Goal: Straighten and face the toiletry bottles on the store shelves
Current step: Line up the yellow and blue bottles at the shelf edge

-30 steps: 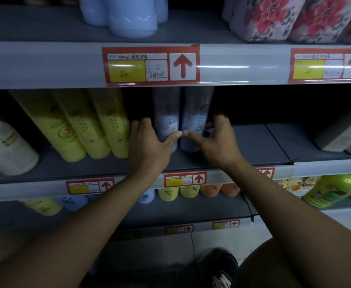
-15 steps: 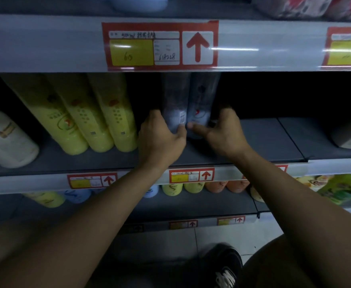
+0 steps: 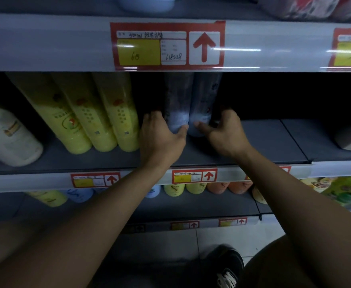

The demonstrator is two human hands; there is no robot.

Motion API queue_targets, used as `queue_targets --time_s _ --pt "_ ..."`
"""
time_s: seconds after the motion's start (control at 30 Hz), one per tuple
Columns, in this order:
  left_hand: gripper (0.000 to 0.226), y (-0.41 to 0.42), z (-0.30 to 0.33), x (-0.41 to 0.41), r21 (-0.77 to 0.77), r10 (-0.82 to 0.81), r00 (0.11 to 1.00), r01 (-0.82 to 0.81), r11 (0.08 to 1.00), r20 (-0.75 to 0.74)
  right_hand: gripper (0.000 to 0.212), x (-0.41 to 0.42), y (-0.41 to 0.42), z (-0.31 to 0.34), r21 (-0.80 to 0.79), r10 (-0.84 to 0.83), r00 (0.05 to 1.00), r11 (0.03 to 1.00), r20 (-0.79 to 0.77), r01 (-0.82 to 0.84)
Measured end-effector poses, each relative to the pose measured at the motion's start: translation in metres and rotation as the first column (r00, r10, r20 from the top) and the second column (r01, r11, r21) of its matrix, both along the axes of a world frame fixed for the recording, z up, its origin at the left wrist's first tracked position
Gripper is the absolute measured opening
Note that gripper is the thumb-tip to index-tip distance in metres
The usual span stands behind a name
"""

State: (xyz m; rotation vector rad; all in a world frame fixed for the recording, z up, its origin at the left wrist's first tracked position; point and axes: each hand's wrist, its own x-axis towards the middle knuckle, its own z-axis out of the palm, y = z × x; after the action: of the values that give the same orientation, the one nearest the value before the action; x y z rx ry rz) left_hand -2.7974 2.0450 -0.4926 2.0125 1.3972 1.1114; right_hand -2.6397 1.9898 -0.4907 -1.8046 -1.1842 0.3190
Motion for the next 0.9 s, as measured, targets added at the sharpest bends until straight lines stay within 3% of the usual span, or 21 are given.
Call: queue_targets --time_s 0.33,0.5,0.67,0.83,0.9 --pt "0.067 0.0049 -0.0015 0.0038 -0.043 0.043 0.999 -0.042 0.998 0.027 0.046 -0.0026 0.0038 -0.0041 0.033 -0.081 0.995 0.996 0.052 0.079" --pt "0.051 0.0034 -0.0031 0.0030 -0.081 -0.004 1.000 0.005 0.997 0.012 0.043 -0.0039 0.0030 -0.0031 0.035 -0.092 0.994 0.995 0.058 0.090" --pt "0.071 0.0061 -0.0024 0.0021 -0.057 0.026 0.999 -0.029 0.998 -0.045 0.045 -0.0058 0.0032 -0.0031 0.025 -0.088 0.995 0.996 0.045 0.087" --pt "0.044 0.0012 -0.0069 0.0006 -0.064 -0.043 0.999 0.041 0.997 -0.033 0.044 -0.0072 0.0019 -0.0013 0.002 -0.102 0.993 0.995 0.061 0.102" --pt "0.045 0.0033 -0.0066 0.0005 -0.058 -0.045 0.998 0.042 0.997 -0.042 0.045 -0.0082 0.0013 0.0001 -0.003 -0.106 0.992 0.994 0.064 0.106"
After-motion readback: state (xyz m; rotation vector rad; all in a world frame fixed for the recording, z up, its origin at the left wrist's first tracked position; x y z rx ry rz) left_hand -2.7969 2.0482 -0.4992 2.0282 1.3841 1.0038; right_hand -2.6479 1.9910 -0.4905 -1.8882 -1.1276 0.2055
